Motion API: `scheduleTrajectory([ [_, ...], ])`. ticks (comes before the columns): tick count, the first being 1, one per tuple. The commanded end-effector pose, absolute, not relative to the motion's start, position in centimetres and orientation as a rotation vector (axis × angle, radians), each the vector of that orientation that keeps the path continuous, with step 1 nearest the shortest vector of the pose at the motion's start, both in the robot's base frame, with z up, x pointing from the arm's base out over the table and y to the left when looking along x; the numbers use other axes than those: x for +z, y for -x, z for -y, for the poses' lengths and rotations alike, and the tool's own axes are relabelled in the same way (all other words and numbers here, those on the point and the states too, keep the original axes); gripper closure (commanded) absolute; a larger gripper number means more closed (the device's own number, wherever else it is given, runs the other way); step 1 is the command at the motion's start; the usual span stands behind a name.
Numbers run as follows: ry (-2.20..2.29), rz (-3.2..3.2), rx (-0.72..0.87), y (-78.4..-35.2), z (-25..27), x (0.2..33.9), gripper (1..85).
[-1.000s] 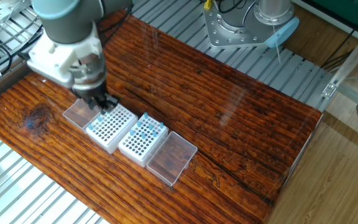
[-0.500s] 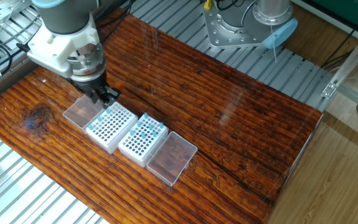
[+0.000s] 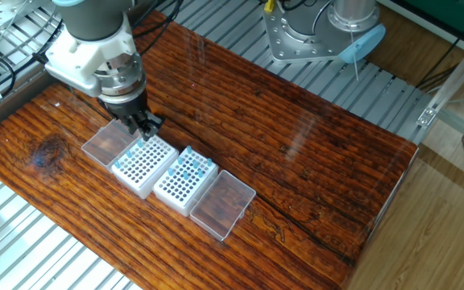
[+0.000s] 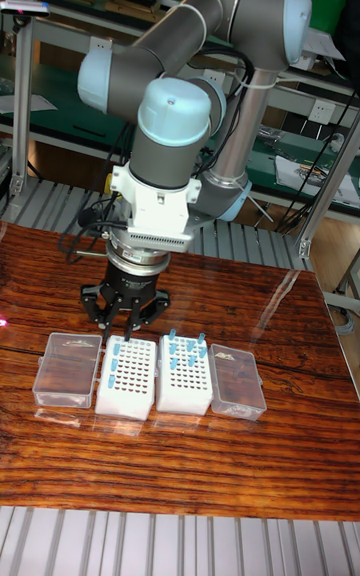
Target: Transfer all medium pipette tips from one holder to another
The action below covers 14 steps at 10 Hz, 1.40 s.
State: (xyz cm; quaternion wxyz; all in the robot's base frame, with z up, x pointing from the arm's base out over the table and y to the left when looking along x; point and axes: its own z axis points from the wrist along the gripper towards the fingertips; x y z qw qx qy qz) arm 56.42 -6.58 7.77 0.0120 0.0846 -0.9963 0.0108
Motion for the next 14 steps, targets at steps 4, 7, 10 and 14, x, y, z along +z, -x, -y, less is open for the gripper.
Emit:
scheduleTrajectory([
  [4,-0.237,3.134,0.026,-57.34,5.99,7.04,51.3],
  [7,-0.233,3.137,0.033,-57.61,5.95,7.04,54.7],
  [10,-0.231,3.139,0.028,-57.75,5.82,6.91,55.7],
  [14,-0.226,3.144,0.031,-57.99,5.76,6.85,58.0],
])
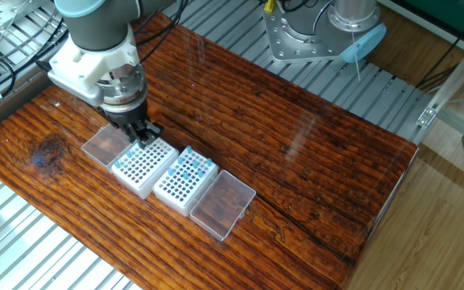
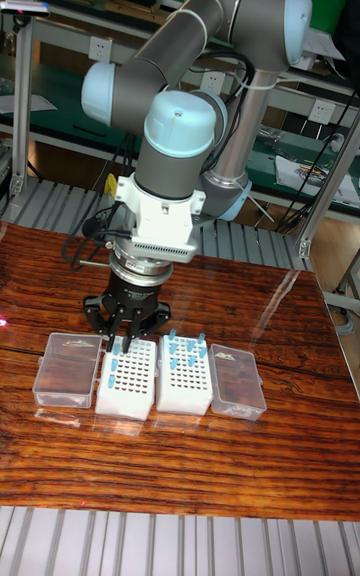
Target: Transfer all medium pipette tips from one holder to another
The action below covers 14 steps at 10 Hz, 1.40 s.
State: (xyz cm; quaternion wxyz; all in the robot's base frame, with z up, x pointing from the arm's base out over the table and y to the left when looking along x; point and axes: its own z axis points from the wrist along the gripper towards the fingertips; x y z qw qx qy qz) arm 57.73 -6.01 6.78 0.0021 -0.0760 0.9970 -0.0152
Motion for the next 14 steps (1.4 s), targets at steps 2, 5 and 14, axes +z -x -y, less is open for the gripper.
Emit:
scheduleTrajectory([
  [2,0.220,-3.121,-0.034,-58.0,5.8,6.8,61.3],
  [5,0.215,-3.123,-0.041,-57.9,5.8,6.8,66.3],
  [14,0.185,-3.150,-0.048,-58.2,4.8,9.4,71.0],
])
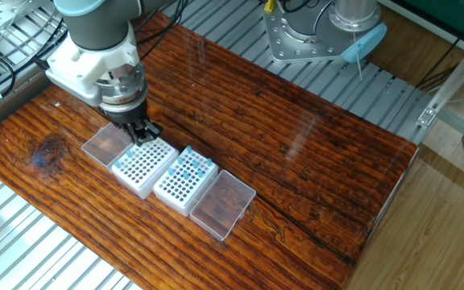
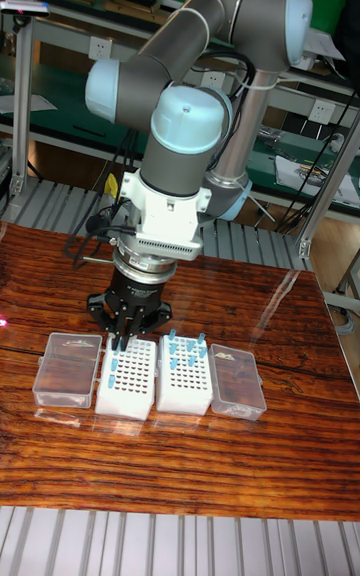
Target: Transfer all medium pipette tips from one holder to another
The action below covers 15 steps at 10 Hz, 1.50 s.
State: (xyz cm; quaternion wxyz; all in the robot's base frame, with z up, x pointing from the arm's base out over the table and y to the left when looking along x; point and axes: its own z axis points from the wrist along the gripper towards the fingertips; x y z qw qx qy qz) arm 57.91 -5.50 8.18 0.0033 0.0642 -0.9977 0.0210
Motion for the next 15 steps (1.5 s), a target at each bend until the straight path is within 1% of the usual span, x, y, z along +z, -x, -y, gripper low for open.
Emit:
scheduleTrajectory([
  [1,-0.180,3.114,0.047,-58.3,4.6,10.1,71.3],
  [6,-0.190,3.099,0.062,-59.0,3.8,13.2,71.7],
  [9,-0.147,3.130,0.063,-60.2,0.2,16.5,72.7],
  [10,-0.130,3.148,0.064,-60.9,-1.2,17.0,73.0],
  [13,-0.137,3.246,0.051,-64.3,-3.9,16.3,73.3],
  [15,-0.085,3.246,0.000,-65.0,-5.6,14.7,73.3],
])
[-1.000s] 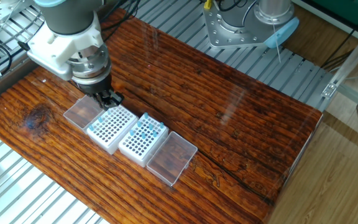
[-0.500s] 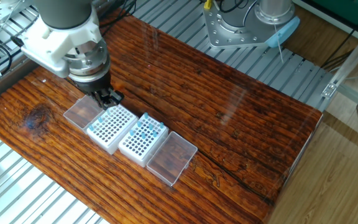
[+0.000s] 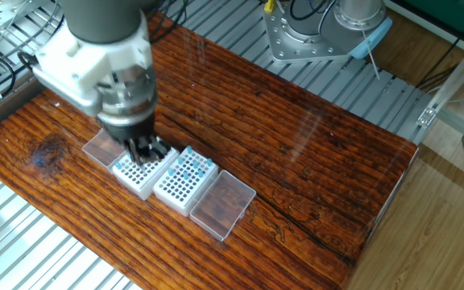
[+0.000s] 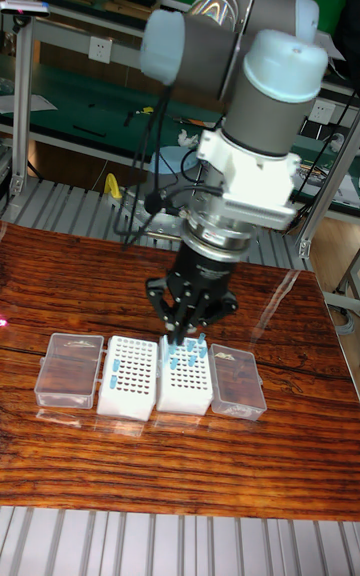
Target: Transfer all medium pipette tips from one holder to another
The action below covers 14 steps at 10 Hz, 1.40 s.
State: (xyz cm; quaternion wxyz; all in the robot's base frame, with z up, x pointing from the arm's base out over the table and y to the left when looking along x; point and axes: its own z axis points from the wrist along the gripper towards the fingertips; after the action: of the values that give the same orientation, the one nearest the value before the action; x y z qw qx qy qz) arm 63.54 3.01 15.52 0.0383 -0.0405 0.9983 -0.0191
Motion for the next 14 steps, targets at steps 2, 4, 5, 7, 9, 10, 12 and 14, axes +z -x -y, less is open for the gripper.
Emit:
scheduleTrajectory([
  [2,0.057,-3.050,-0.024,-65.0,-5.5,13.6,73.3],
  [4,0.021,-3.090,-0.020,-64.2,-5.4,13.0,73.7],
  [5,0.014,-3.105,-0.018,-63.9,-5.4,12.7,74.0],
  [7,0.018,-3.128,-0.020,-63.2,-5.0,12.3,74.7],
  [9,0.013,-3.139,-0.037,-62.7,-4.9,12.2,76.0],
  [10,0.008,-3.140,-0.047,-62.6,-5.0,12.1,76.7],
  [12,0.015,-3.151,-0.071,-62.2,-4.5,12.0,77.0],
  [14,0.025,-3.152,-0.073,-62.2,-4.2,11.8,77.0],
])
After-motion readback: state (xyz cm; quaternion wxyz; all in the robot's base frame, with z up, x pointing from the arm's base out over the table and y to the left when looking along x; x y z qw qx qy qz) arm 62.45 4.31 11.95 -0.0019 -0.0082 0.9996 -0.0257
